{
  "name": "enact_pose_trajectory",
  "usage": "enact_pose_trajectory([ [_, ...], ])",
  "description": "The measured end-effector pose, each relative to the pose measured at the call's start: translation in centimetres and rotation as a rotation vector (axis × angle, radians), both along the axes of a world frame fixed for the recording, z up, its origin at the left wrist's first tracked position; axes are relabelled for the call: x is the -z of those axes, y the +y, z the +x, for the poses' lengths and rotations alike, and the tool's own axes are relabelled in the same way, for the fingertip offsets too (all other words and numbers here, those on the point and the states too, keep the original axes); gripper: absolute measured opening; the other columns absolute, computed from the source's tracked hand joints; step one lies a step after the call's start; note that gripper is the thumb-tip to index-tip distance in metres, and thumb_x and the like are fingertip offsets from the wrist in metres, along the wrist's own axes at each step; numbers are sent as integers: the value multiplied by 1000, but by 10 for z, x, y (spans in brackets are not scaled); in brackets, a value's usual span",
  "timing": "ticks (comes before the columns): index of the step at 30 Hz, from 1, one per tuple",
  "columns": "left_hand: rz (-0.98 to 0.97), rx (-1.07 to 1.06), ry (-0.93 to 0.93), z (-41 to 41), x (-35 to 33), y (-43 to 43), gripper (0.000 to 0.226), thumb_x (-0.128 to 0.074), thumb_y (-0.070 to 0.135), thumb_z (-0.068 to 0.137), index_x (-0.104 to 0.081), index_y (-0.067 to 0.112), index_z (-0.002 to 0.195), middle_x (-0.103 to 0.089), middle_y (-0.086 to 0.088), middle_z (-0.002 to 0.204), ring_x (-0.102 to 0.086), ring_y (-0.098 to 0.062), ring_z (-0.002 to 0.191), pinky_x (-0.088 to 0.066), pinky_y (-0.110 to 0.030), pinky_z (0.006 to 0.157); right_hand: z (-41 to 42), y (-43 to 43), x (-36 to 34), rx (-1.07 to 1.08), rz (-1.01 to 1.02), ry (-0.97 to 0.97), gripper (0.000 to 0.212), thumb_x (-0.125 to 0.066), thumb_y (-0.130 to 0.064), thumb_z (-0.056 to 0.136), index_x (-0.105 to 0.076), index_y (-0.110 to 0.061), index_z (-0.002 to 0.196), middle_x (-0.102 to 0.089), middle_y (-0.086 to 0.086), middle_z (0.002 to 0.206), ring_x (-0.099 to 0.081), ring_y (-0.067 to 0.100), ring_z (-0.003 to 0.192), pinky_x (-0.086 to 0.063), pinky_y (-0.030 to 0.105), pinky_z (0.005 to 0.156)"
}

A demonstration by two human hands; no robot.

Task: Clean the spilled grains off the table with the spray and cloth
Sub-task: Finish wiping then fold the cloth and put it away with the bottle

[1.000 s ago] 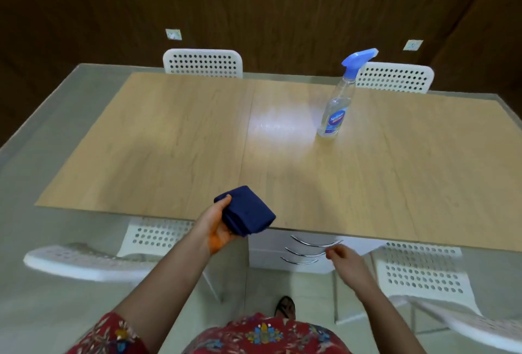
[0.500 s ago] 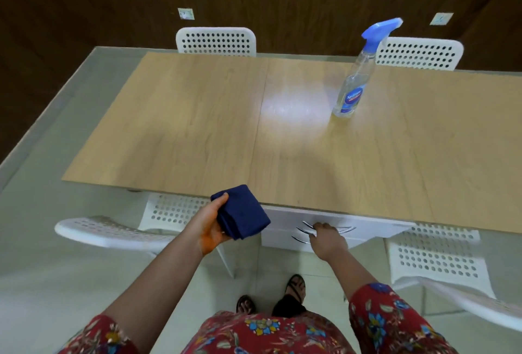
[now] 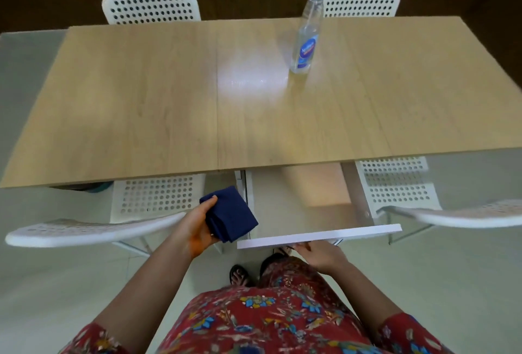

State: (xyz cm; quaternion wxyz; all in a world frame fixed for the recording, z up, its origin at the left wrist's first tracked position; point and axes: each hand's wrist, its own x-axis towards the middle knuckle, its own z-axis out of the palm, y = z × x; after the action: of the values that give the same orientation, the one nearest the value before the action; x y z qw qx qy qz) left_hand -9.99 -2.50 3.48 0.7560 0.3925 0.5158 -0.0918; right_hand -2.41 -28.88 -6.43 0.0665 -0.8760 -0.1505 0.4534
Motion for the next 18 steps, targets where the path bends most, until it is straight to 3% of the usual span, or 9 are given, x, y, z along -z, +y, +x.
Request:
enact_pose_trajectory([
  [2, -14, 48, 5, 0, 2, -5, 29, -50, 30, 100, -49, 16, 125, -62, -6, 105, -58, -28, 101, -46, -46, 81, -4, -3, -11, -20, -38, 82, 70, -24, -67, 95, -62, -14, 120, -62, 7, 123, -58, 21, 112, -45, 34, 91],
  [4, -27, 93, -2, 2, 4, -9, 30, -51, 31, 99, -50, 15, 125, -62, -6, 106, -59, -27, 99, -48, -45, 78, -2, 0, -33, -28, -14, 78, 54, -33, -56, 99, -62, -14, 80, -62, 4, 88, -58, 15, 81, -42, 26, 69],
  [5, -36, 116, -7, 4, 5, -12, 31, -51, 31, 99, -51, 15, 126, -63, -7, 108, -59, -27, 99, -48, -44, 77, 1, 4, -46, 10, 40, 42, 51, -36, -53, 99, -58, -17, 71, -61, 1, 79, -58, 13, 73, -43, 27, 67],
  [8, -85, 198, -31, 14, 8, -23, 35, -51, 33, 98, -53, 15, 128, -64, -9, 116, -60, -28, 106, -49, -44, 83, 10, 23, -75, 355, 371, -32, 39, -46, -53, 96, -68, -20, 97, -70, -7, 101, -64, 11, 92, -48, 31, 86],
  [10, -133, 256, -58, 23, 10, -32, 36, -52, 34, 97, -54, 15, 128, -64, -11, 120, -59, -29, 111, -50, -44, 89, 14, 40, -83, 555, 606, 171, 34, -57, -47, 93, -63, -21, 115, -65, -11, 112, -60, 7, 104, -45, 27, 89],
  [12, -147, 334, -71, 31, 15, -39, 40, -55, 36, 95, -53, 17, 130, -63, -10, 125, -58, -28, 115, -50, -43, 93, 15, 49, -77, 701, 734, 343, 26, -65, -33, 91, -64, -17, 111, -68, -3, 111, -63, 11, 103, -49, 27, 87],
  [15, -25, 475, -54, 40, 22, -41, 48, -59, 40, 91, -49, 21, 134, -57, -5, 132, -54, -23, 120, -42, -40, 100, 23, 43, -52, 850, 729, 223, 14, -68, -19, 89, -61, -12, 99, -69, 9, 104, -65, 23, 97, -51, 34, 79],
  [18, 270, 490, -7, 37, 31, -31, 42, -51, 36, 98, -46, 20, 136, -55, -3, 133, -53, -19, 116, -34, -35, 97, 37, 33, -22, 849, 555, 43, 14, -67, -17, 89, -55, -12, 92, -64, 8, 95, -62, 25, 88, -49, 37, 74],
])
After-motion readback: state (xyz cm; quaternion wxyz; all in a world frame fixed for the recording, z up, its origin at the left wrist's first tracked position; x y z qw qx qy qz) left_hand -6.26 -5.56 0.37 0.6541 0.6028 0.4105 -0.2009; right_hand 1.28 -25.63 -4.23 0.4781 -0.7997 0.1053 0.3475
